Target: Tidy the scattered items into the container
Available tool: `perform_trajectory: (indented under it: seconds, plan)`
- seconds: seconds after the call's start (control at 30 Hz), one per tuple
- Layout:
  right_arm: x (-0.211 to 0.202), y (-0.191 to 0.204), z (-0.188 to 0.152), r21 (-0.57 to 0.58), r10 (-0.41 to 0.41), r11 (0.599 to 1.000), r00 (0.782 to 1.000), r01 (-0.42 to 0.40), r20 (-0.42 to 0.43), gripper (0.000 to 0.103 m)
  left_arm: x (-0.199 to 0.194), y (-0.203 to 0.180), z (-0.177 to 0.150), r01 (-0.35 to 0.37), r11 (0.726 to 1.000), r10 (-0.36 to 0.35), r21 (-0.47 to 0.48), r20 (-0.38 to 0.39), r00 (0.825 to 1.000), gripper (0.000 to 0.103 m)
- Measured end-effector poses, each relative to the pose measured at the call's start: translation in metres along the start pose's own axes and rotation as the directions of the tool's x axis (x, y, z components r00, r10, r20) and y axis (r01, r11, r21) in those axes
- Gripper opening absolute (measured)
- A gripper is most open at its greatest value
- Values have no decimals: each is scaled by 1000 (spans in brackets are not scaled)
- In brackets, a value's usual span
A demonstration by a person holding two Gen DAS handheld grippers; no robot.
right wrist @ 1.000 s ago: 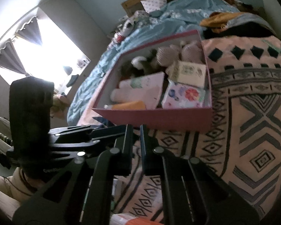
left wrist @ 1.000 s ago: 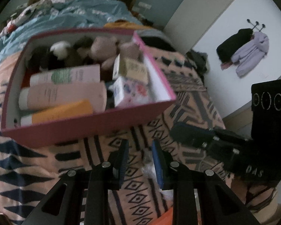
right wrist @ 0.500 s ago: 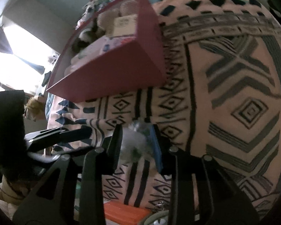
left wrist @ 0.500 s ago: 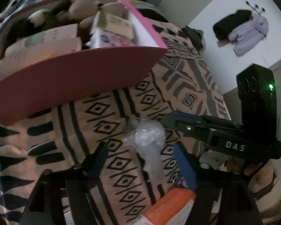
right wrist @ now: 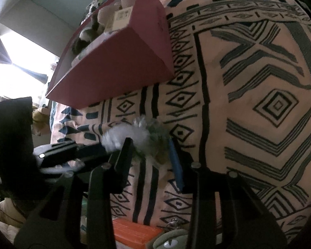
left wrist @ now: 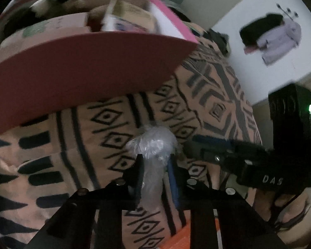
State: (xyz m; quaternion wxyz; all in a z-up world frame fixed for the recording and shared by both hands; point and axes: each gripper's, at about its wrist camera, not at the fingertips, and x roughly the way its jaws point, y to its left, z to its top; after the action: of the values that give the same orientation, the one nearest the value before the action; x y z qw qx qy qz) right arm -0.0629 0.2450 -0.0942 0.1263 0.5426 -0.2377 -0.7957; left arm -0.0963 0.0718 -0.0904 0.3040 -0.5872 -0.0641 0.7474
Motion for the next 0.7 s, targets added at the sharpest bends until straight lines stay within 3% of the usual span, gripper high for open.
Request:
perform_trajectory:
  seconds: [0.17, 0.43, 0.57, 0.63, 0.7]
  plan:
    - [10, 2, -1, 6, 38, 999, 999, -38, -10, 43, -3, 23, 0, -14, 998, 14, -68, 1, 1000, 21]
    - [31, 5, 5, 23, 83, 996, 996, -83, -26, 51, 11, 29, -3, -37, 995, 32, -88, -52, 998, 24]
    - [42, 1, 5, 50, 110, 993, 993, -108, -53, 64, 17, 32, -1, -32, 995, 25, -98, -74, 997, 25]
    - [42, 1, 4, 41, 113, 993, 992, -111, -49, 63, 19, 30, 0, -34, 996, 27, -88, -77, 997, 25]
    - [42, 5, 3, 11, 95, 995, 994, -95, -51, 57, 21, 28, 1, -36, 996, 29, -76, -81, 996, 25]
